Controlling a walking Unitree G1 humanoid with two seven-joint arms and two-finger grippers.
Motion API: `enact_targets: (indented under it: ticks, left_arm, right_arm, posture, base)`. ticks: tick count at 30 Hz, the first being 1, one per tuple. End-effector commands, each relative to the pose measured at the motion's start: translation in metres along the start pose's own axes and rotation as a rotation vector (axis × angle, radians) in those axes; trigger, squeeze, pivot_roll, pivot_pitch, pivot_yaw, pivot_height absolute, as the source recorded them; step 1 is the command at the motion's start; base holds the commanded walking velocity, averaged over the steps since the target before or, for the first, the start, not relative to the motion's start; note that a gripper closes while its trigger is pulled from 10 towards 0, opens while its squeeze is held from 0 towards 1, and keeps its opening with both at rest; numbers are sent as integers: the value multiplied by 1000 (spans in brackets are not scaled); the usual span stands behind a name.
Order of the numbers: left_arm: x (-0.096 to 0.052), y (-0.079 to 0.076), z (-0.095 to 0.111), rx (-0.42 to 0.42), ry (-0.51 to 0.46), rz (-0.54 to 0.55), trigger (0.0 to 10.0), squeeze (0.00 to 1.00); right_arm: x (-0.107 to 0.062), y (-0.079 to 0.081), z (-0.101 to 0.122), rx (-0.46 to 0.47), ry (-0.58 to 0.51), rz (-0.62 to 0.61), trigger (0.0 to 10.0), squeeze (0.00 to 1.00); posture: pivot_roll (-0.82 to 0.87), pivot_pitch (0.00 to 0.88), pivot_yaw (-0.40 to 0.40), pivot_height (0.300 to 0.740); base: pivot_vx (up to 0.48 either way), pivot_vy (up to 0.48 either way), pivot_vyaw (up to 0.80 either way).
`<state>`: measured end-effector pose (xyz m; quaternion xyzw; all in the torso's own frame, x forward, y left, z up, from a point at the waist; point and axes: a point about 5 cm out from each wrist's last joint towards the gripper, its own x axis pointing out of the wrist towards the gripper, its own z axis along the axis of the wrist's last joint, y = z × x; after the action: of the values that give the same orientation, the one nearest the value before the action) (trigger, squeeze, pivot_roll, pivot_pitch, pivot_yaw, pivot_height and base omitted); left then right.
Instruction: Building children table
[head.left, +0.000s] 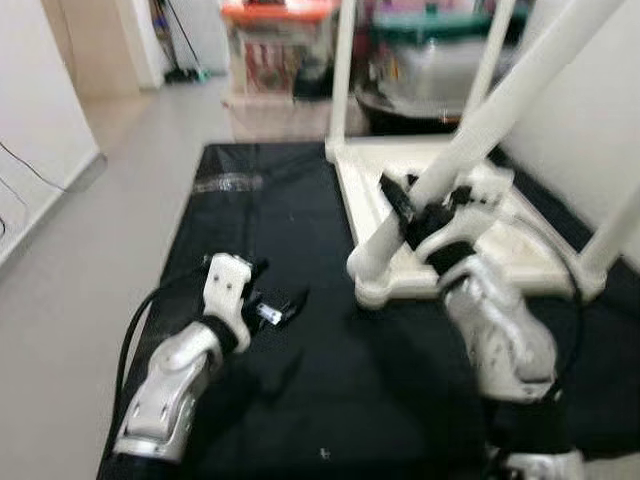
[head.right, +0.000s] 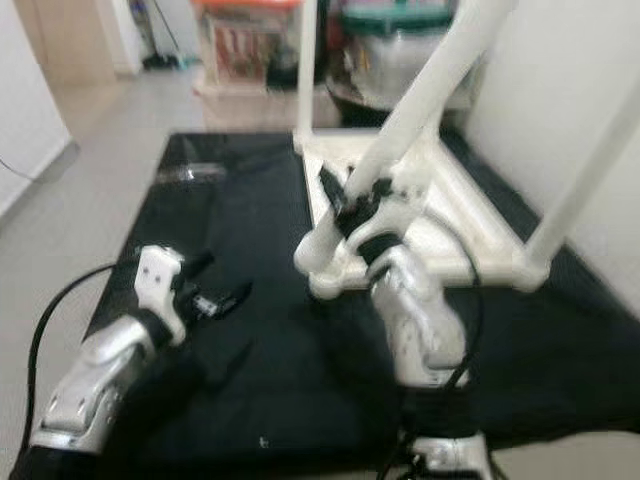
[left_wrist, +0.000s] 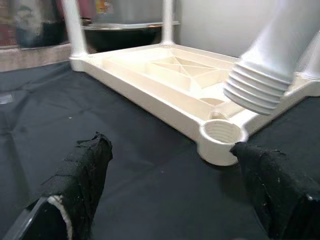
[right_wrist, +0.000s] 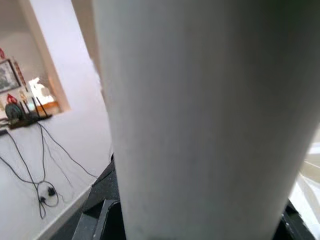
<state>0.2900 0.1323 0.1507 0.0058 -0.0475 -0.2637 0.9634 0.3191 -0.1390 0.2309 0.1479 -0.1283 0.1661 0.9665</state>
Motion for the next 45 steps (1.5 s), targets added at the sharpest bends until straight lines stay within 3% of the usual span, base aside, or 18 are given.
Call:
enact_targets:
  ticks: [1, 11, 24, 27, 29, 35, 38, 41, 45]
  left_arm:
    - [-5, 5, -5, 15, 24, 26, 10000, 0]
    - [-11, 5, -8, -14, 32, 24, 10000, 0]
    - [-13, 3, -9, -19, 25, 37, 10000, 0]
    - [-19, 8, -10, -20, 31, 84, 10000, 0]
    - [-31, 14, -17, -7, 48, 171, 10000, 0]
    - [-44, 15, -18, -20, 44, 248, 10000, 0]
    - [-57, 9, -17, -57, 18, 341, 10000, 0]
    - [-59, 0, -17, -63, 10, 331, 10000, 0]
    - [-58, -1, -14, -64, -9, 332, 10000, 0]
  right_arm:
    - [3, 6, 1, -19, -13, 30, 0, 0]
    - [2, 1, -3, -91, 21, 58, 0, 0]
    - [0, 3, -7, -81, 25, 52, 0, 0]
    - [-2, 3, -7, -79, 25, 48, 0, 0]
    - [-2, 4, -9, -77, 23, 40, 0, 0]
    - [-3, 4, -10, -72, 25, 39, 0, 0]
    - [-3, 4, -11, -71, 26, 46, 0, 0]
    - [0, 5, -10, -69, 22, 53, 0, 0]
    - [3, 7, -9, -79, 18, 66, 0, 0]
  posture:
    - [118, 0, -54, 740]
    - [127, 0, -65, 740]
    - [121, 0, -52, 740]
    - [119, 0, -42, 740]
    - [129, 0, -49, 740]
    - [148, 0, -56, 740]
    - [171, 0, -65, 740]
    - [182, 0, -72, 740]
    - [180, 0, -76, 740]
  base:
    - [0, 0, 0]
    - [0, 0, 0]
    - [0, 0, 108]
    - [0, 0, 0]
    - [0, 0, 0]
    - [165, 0, 0]
    - [274, 0, 0]
    - [274, 0, 0]
    - [273, 0, 0]
